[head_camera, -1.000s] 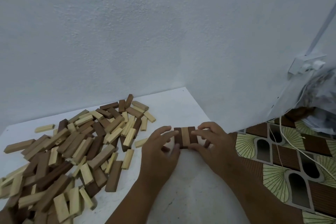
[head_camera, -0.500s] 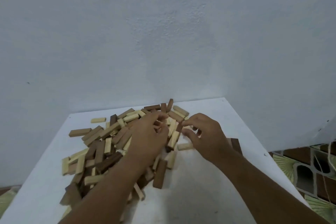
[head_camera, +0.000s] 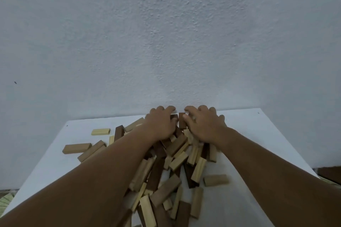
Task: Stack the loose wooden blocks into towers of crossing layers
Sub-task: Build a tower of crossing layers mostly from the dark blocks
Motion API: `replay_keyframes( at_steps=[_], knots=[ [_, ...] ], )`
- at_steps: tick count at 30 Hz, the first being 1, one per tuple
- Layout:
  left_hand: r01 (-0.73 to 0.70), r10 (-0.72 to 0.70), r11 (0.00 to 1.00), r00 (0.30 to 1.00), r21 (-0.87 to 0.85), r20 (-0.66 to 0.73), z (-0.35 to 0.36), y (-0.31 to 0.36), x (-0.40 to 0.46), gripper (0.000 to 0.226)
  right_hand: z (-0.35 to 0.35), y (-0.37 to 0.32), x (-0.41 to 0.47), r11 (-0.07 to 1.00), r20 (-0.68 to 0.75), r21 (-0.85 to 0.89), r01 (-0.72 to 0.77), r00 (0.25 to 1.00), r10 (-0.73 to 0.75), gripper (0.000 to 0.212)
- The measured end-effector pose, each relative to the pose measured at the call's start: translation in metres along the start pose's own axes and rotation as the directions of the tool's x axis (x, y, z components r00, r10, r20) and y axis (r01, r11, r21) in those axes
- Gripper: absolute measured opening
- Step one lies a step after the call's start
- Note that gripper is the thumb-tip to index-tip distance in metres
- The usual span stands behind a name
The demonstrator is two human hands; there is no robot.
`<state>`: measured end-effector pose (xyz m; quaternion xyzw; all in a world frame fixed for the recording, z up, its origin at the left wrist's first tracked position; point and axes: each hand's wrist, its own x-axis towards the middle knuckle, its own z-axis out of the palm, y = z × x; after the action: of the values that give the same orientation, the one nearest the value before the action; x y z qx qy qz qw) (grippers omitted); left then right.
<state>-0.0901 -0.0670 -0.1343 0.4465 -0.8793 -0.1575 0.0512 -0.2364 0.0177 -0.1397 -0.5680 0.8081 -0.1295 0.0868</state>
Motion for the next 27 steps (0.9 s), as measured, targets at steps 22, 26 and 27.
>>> replay_keyframes(
  at_steps=[22,26,27],
  knots=[
    [-0.090,0.094,0.979,0.995,-0.185,0.015,0.006,-0.006,-0.093,0.041,0.015,-0.008,-0.083,0.929,-0.232,0.279,0.244,0.956,-0.181,0.014],
    [-0.183,0.167,0.946,0.983,-0.266,-0.081,-0.016,-0.028,-0.110,0.044,0.010,-0.014,-0.088,0.947,-0.236,0.243,0.210,0.960,-0.152,0.017],
    [-0.199,0.164,0.946,0.975,-0.256,-0.150,-0.024,-0.039,-0.113,0.041,0.008,-0.017,-0.086,0.953,-0.236,0.222,0.205,0.960,-0.152,0.016]
  ],
)
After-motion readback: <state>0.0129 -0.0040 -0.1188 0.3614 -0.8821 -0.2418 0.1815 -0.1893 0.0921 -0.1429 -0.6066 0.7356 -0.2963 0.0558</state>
